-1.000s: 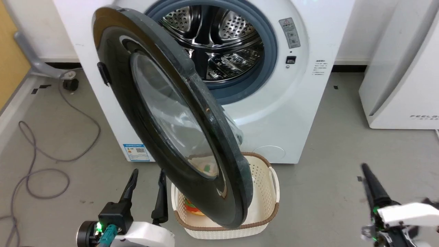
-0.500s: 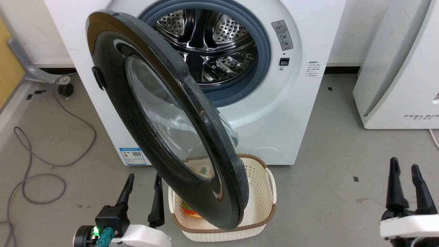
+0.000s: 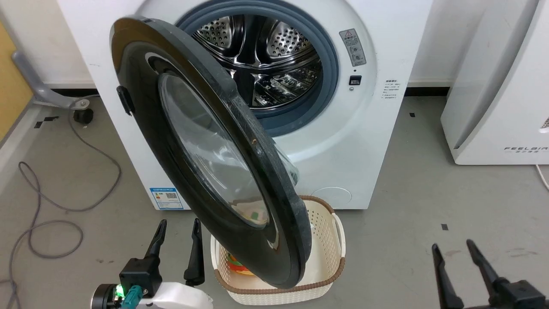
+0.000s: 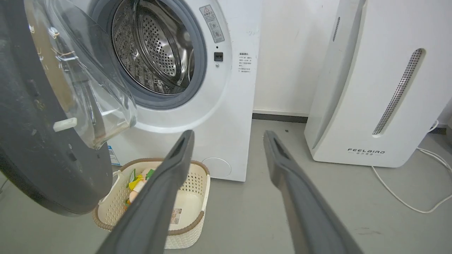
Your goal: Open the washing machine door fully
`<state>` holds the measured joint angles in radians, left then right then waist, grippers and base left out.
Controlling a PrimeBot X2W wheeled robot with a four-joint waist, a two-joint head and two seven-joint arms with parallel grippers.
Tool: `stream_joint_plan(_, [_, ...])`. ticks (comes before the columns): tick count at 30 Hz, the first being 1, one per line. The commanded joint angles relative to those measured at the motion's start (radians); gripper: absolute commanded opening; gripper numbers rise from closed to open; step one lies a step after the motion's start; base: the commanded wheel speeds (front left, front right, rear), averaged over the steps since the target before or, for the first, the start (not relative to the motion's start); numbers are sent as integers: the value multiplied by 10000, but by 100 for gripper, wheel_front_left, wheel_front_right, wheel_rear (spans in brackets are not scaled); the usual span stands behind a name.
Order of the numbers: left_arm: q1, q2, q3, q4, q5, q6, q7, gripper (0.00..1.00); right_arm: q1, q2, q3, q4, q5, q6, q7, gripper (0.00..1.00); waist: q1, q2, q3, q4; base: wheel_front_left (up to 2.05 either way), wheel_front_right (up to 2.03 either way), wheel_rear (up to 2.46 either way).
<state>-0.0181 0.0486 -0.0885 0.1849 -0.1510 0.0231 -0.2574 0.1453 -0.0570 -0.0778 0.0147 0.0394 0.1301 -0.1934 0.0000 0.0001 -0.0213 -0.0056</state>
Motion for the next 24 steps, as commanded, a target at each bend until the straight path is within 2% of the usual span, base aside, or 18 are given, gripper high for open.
stream_joint_plan(1, [184, 16, 8, 25, 98, -65, -44, 100, 172, 60, 99, 19, -43, 6, 43, 100, 0, -1, -9, -20, 0, 0, 0])
stream_joint_plan(8, [208, 16, 6, 154, 147, -130, -44, 100, -16, 66, 425, 221, 311, 6, -28, 100, 0, -1, -20, -90, 0, 0, 0])
stream_joint_plan(11, [221, 16, -46, 340, 28, -226, -44, 0, -126, 66, 434, 256, 420, 6, -81, 100, 0, -1, -8, -75, 0, 0, 0])
stream_joint_plan(19, [141, 16, -184, 577, -161, -194, -44, 0, -139, 67, 397, 347, 545, 6, -160, 100, 0, -1, 26, -10, 0, 0, 0])
stream_joint_plan(24, [-69, 16, -149, -114, -182, -22, -44, 0, -138, 67, 411, 397, 601, 6, -199, 100, 0, -1, 75, 36, 0, 0, 0])
